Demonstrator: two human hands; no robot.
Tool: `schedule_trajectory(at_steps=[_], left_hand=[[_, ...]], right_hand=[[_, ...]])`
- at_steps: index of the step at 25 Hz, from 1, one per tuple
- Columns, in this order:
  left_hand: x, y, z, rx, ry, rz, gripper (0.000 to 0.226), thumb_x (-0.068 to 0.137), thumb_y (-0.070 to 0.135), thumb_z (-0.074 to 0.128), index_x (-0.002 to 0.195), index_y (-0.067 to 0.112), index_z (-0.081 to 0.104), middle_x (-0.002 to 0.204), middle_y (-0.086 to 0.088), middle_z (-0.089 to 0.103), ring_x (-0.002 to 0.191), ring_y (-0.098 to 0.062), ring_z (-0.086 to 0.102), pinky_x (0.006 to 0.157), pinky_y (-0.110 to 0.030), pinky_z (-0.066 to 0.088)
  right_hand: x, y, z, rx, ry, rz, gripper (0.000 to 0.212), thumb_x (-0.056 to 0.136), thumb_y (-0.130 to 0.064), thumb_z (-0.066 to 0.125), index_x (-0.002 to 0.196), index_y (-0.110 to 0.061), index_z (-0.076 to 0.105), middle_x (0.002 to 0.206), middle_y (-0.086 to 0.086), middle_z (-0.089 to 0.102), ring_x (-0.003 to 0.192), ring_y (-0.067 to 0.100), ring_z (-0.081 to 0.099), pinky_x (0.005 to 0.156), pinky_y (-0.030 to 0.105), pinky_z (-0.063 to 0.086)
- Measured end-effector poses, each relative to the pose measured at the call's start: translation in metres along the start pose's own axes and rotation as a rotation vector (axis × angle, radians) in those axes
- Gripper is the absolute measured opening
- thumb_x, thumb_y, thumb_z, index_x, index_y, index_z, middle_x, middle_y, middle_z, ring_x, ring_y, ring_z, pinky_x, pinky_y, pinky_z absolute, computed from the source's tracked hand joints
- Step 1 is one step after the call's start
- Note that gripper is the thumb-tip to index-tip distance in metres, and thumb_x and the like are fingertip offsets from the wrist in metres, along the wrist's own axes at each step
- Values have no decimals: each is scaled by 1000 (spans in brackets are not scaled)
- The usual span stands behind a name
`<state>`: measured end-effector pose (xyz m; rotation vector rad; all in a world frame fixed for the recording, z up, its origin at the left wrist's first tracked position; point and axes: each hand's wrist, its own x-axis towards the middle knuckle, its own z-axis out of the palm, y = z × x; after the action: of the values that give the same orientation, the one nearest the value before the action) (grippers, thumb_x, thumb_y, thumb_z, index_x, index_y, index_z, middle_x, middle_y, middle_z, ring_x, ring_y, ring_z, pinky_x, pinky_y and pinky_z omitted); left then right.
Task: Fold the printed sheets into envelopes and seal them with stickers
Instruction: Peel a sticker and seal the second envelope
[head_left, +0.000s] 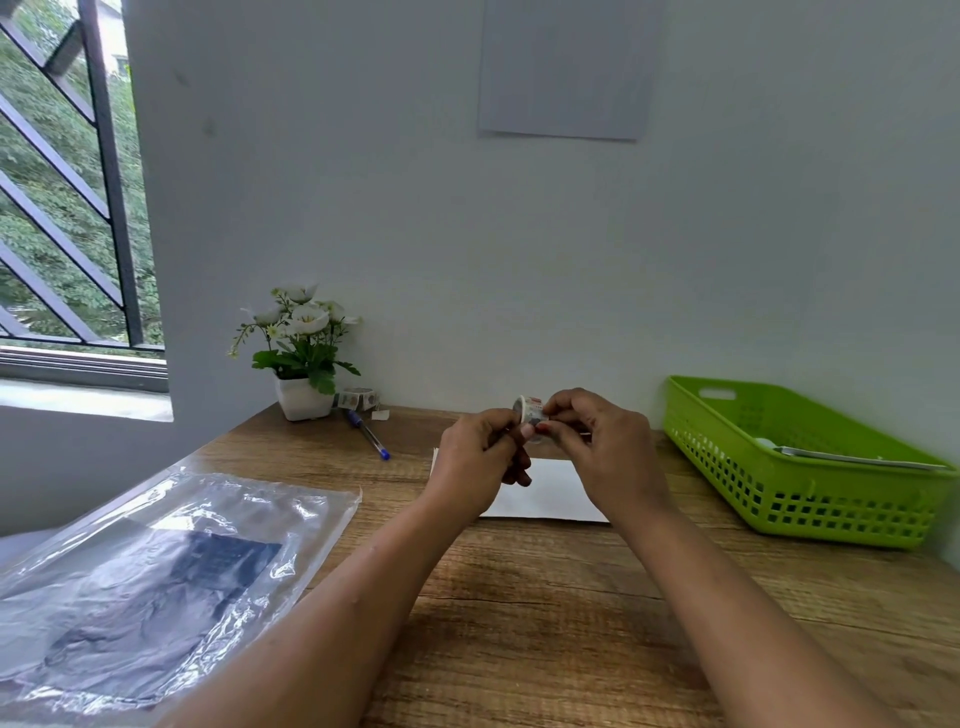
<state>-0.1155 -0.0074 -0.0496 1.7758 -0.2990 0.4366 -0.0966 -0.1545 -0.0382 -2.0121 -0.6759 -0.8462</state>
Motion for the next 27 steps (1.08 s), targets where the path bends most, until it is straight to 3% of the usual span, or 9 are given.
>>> schedule_trajectory(at_steps=[7, 11, 17, 23, 25, 27], left_hand=[[0, 0, 1, 8, -1, 1, 21, 96, 19, 54, 78, 24, 64, 66, -5, 62, 58, -20, 65, 62, -28, 54], [0, 1, 1, 6, -3, -6, 19, 96, 19, 54, 80, 22, 64, 68, -6, 63, 60, -20, 65, 65, -31, 54], [0, 1, 1, -5, 4, -5, 20, 96, 19, 54, 79, 24, 64, 67, -6, 63, 60, -20, 66, 63, -28, 55], [2, 0, 1, 3, 10, 13, 19, 95, 20, 55, 79, 24, 64, 65, -4, 62, 59, -18, 65, 67, -33, 55], [2, -1, 2, 35, 10, 23, 17, 95, 20, 55, 82, 25, 65, 65, -3, 63, 62, -15, 65, 66, -30, 54], [2, -1, 2, 14, 22, 18, 14, 95, 22, 55, 90, 22, 67, 74, -3, 67, 67, -14, 68, 65, -26, 54]], right_hand=[[-1, -2, -2, -44, -21, -11, 2, 86, -16, 67, 84, -17, 67, 75, -2, 71, 73, 13, 67, 66, 38, 54], [-1, -3, -2, -15, -22, 24, 12, 86, -14, 67, 98, -15, 68, 89, 1, 74, 84, 10, 69, 76, 33, 56], [-2, -4, -1, -23, -13, 6, 4, 86, -13, 66, 86, -16, 69, 78, -3, 72, 76, 11, 68, 69, 36, 55], [-1, -5, -1, 4, -9, 19, 15, 86, -13, 66, 101, -14, 69, 88, -3, 74, 84, 7, 68, 73, 22, 54], [-1, -4, -1, 35, -21, 25, 10, 84, -10, 67, 91, -16, 69, 79, -13, 69, 79, -3, 66, 68, 8, 47], [-1, -5, -1, 61, -16, 35, 13, 82, -7, 69, 80, -19, 66, 72, -19, 65, 75, -8, 62, 63, 3, 43]])
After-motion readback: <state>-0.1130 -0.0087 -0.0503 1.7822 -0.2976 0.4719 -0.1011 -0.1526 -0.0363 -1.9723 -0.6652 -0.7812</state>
